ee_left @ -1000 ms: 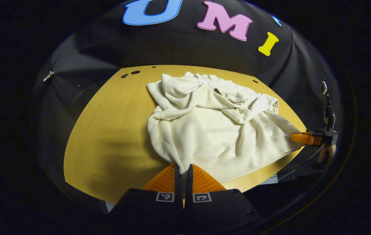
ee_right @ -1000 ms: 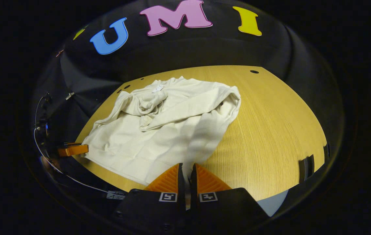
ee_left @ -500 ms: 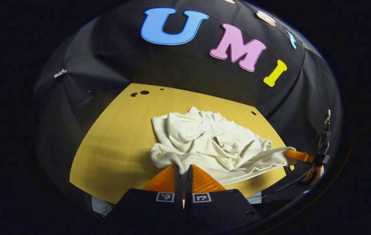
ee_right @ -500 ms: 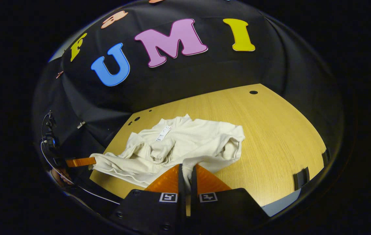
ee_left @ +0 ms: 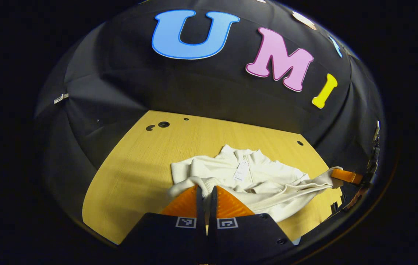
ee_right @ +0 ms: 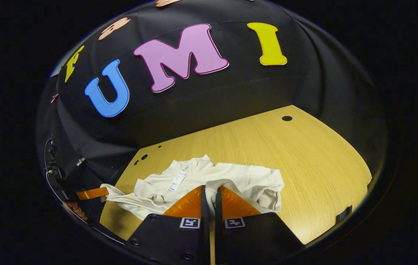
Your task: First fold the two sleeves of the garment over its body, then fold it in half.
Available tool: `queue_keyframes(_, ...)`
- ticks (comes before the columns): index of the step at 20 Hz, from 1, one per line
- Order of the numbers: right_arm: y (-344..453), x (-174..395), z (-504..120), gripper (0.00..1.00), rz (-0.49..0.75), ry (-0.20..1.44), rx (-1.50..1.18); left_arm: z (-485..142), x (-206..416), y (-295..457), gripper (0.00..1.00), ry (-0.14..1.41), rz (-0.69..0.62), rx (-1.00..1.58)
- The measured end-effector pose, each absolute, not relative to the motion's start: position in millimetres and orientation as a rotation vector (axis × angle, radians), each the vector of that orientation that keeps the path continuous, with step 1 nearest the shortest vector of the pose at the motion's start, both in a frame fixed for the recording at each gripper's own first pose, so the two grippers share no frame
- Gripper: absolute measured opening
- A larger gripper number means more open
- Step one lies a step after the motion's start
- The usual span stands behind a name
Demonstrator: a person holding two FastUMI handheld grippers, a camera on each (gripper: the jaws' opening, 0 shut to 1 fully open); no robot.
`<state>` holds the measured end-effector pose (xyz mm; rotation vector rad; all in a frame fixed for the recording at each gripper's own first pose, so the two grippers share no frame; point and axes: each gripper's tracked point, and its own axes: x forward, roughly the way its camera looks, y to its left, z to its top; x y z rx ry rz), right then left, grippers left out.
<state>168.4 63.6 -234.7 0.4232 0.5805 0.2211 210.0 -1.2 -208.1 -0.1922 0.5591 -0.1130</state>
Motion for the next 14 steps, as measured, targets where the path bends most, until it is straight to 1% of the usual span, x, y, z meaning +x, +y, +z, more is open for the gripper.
queue_keyframes(4,66,200,-259,0.1,0.182,0.616,0.44,-229,248,1,0.06,0.603,-0.064,-0.203)
queue_keyframes(5,68,207,-267,0.1,0.174,0.624,0.447,-235,257,2,0.01,0.615,-0.05,-0.205)
queue_keyframes(6,69,215,-273,0.1,0.166,0.633,0.452,-242,266,4,0.06,0.626,-0.04,-0.206)
queue_keyframes(14,75,251,-326,0.1,0.121,0.71,0.434,-279,316,-4,0.06,0.703,-0.009,-0.159)
